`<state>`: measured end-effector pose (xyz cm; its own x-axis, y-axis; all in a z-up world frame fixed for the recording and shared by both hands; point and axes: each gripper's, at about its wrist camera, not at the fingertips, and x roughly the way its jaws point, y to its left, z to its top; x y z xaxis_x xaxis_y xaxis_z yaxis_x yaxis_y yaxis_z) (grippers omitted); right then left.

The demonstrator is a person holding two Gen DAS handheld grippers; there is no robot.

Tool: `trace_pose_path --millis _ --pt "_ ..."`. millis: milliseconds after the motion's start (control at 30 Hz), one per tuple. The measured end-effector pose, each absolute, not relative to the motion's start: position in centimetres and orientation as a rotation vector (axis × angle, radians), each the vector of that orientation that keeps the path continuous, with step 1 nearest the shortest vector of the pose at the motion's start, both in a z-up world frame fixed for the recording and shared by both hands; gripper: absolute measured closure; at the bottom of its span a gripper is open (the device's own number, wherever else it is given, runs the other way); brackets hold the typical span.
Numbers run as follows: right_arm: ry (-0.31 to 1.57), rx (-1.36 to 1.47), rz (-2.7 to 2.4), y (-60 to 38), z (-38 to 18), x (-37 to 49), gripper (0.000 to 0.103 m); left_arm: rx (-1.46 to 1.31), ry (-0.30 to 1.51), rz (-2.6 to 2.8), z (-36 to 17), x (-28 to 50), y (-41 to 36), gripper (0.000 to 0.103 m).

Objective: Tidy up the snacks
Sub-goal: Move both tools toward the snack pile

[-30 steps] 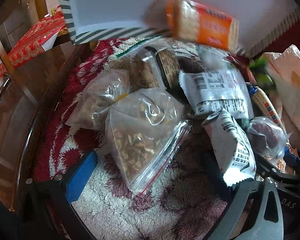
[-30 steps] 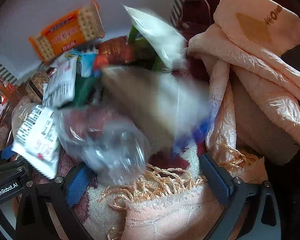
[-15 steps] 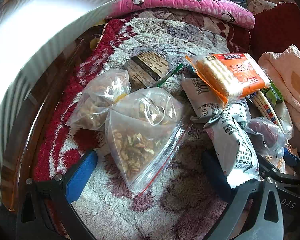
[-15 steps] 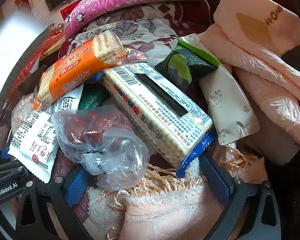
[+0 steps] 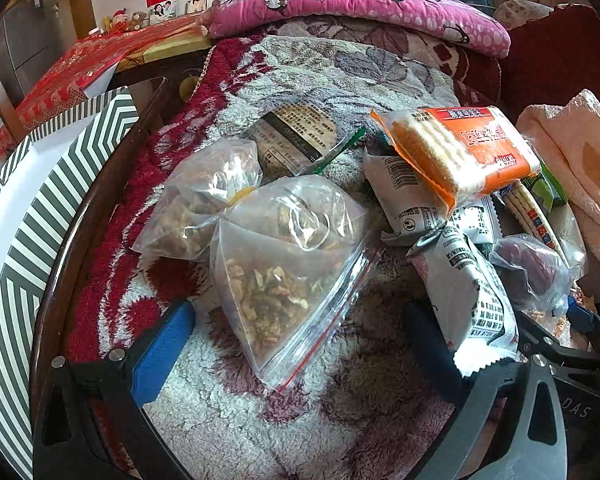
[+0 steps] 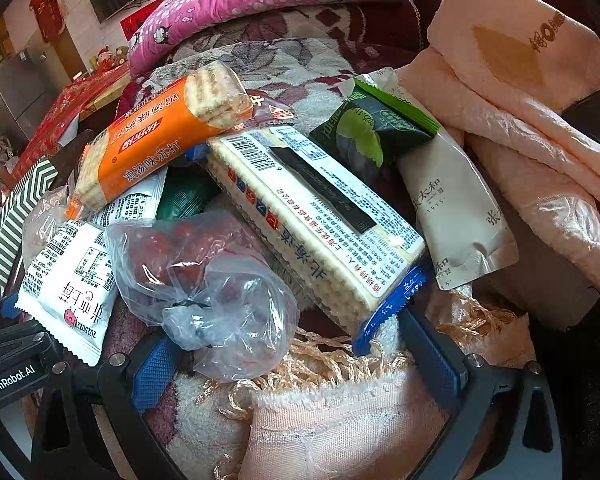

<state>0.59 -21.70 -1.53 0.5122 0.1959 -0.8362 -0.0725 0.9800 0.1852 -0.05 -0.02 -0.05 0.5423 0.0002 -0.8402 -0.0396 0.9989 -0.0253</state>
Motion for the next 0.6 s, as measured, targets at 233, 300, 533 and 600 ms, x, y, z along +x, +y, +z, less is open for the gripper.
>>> trace_pose_path --millis 233,300,533,600 --pt "1.021 0.133 0.163 -21.61 -1.48 0.6 0.001 -0.043 0.997 0.024 -0.05 -0.04 -0.02 0.0" --pt "1.021 0.134 0.163 -21.65 -1.5 0.57 0.001 -0.043 0.997 0.023 -0.06 -0.04 -0.01 0.0" --pt "1.021 0.133 0.162 -21.59 -1.49 0.57 0.001 -0.043 0.997 0.024 0.17 -0.23 0.11 0.0" --pt "1.021 0.133 0.162 -21.58 -1.48 0.57 0.001 -0.045 0.999 0.021 0.11 -0.19 0.13 0.0"
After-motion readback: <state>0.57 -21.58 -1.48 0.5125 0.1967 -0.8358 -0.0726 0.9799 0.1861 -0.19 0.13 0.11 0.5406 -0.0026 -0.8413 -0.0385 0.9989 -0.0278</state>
